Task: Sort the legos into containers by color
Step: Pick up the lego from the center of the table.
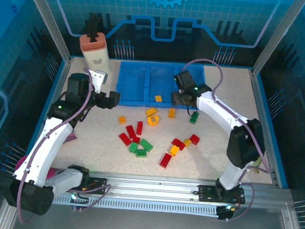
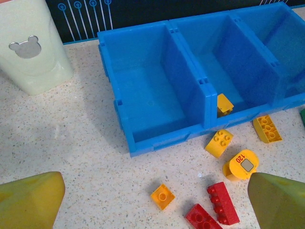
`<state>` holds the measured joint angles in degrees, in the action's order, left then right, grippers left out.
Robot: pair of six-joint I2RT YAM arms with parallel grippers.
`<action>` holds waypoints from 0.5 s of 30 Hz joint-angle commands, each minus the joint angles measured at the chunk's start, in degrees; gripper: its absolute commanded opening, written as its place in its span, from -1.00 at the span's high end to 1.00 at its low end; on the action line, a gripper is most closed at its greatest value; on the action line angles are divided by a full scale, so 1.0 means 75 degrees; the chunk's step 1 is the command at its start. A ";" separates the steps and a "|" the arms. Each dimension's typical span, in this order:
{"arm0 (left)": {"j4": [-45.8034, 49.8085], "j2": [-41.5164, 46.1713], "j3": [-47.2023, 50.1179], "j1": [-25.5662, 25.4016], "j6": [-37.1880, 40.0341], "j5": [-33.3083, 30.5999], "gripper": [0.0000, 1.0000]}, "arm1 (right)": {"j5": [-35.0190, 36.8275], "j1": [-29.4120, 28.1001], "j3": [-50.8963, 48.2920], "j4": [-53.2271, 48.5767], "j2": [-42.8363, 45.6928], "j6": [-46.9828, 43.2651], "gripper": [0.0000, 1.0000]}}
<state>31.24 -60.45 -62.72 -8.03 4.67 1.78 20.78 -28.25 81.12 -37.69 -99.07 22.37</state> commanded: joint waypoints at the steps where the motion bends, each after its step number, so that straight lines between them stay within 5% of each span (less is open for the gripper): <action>1: -0.0018 0.0005 -0.0028 0.0063 0.0022 0.0034 -0.99 | -0.0037 0.0420 -0.0835 -0.0101 0.0496 0.0919 -0.40; 15: 0.0029 -0.0085 -0.0052 0.0063 0.0034 0.0018 -0.99 | -0.0969 0.1374 -0.1465 0.0727 -0.0506 0.1318 -0.39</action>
<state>31.27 -61.10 -62.72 -8.03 4.67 1.78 14.72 -18.59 68.40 -33.45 -100.40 31.16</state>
